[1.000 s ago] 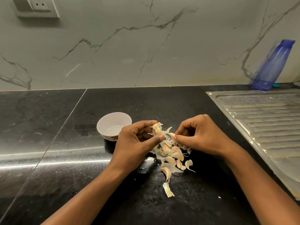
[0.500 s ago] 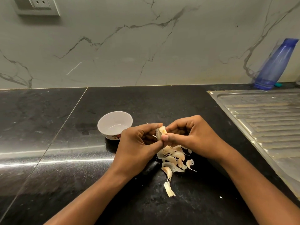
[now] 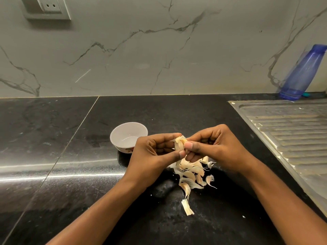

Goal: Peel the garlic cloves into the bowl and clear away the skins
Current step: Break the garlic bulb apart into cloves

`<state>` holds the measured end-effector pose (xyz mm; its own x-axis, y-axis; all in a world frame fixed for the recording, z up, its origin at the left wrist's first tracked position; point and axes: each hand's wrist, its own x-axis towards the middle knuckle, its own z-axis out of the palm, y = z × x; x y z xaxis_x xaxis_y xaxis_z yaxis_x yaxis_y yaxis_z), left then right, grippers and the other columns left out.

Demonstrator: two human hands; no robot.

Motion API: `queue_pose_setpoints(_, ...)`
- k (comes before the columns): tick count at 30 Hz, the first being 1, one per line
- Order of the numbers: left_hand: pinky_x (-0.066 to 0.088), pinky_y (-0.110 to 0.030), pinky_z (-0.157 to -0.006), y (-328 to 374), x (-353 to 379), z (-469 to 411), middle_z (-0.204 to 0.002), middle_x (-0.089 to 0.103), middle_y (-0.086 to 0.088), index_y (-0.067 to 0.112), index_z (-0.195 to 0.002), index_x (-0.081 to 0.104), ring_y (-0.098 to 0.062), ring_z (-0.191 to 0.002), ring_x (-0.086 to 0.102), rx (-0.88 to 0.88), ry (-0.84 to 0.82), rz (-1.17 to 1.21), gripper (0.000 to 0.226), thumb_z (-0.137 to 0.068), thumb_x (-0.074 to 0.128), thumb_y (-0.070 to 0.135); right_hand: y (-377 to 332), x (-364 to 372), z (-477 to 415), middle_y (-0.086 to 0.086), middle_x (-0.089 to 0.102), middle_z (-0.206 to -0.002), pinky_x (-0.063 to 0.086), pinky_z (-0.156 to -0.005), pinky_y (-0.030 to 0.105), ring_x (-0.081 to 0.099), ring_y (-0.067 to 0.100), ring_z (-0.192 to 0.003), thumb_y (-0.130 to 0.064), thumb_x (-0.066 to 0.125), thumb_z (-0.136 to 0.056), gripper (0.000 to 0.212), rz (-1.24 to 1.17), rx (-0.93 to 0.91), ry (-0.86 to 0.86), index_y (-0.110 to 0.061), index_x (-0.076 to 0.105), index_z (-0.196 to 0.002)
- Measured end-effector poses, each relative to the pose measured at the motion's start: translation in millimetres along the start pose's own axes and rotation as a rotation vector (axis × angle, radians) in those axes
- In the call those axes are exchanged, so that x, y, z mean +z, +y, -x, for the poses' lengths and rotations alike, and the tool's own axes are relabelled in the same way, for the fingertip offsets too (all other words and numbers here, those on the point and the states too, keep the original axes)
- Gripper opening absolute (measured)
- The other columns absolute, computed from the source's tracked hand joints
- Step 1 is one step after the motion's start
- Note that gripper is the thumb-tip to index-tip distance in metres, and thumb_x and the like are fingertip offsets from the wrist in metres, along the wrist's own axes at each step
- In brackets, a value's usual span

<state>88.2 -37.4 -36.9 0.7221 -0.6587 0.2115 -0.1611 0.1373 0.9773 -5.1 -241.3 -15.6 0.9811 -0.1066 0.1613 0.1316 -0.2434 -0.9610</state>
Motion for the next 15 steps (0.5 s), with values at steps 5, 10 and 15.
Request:
queue_pose_setpoints(5, 0.064, -0.042, -0.091, -0.3, -1.5, -3.2, -0.111, 0.080, -0.012, 0.007, -0.129, 0.070, -0.030, -0.104, 0.078, -0.078, -0.009, 0.144, 0.045, -0.086, 0.077, -0.005, -2.2, -8.6, 0.4, 0.016, 0.079, -0.084, 0.066, -0.067, 0.035, 0.077, 0.031, -0.072, -0.013, 0.077, -0.090, 0.017, 0.070, 0.004, 0.130, -0.002, 0.080, -0.102)
queue_pose_setpoints(10, 0.062, -0.041, -0.094, -3.0, -1.5, -4.8, -0.115, 0.079, -0.013, 0.008, -0.132, 0.068, -0.032, -0.108, 0.076, -0.102, 0.008, 0.197, 0.045, -0.090, 0.072, -0.008, -1.9, -14.6, 3.0, 0.004, 0.077, -0.075, 0.060, -0.060, 0.027, 0.073, 0.020, -0.064, -0.023, 0.086, -0.087, 0.011, 0.345, 0.063, 0.140, -0.013, 0.082, -0.087)
queue_pose_setpoints(15, 0.059, -0.042, -0.100, -5.1, -2.2, -6.8, -0.122, 0.077, -0.013, 0.007, -0.138, 0.063, -0.033, -0.113, 0.074, -0.151, -0.006, 0.269, 0.045, -0.095, 0.065, -0.007, -0.1, -14.3, 4.5, -0.002, 0.075, -0.073, 0.058, -0.062, 0.023, 0.070, 0.011, -0.064, -0.029, 0.092, -0.081, 0.014, 0.475, 0.042, 0.104, -0.019, 0.082, -0.084)
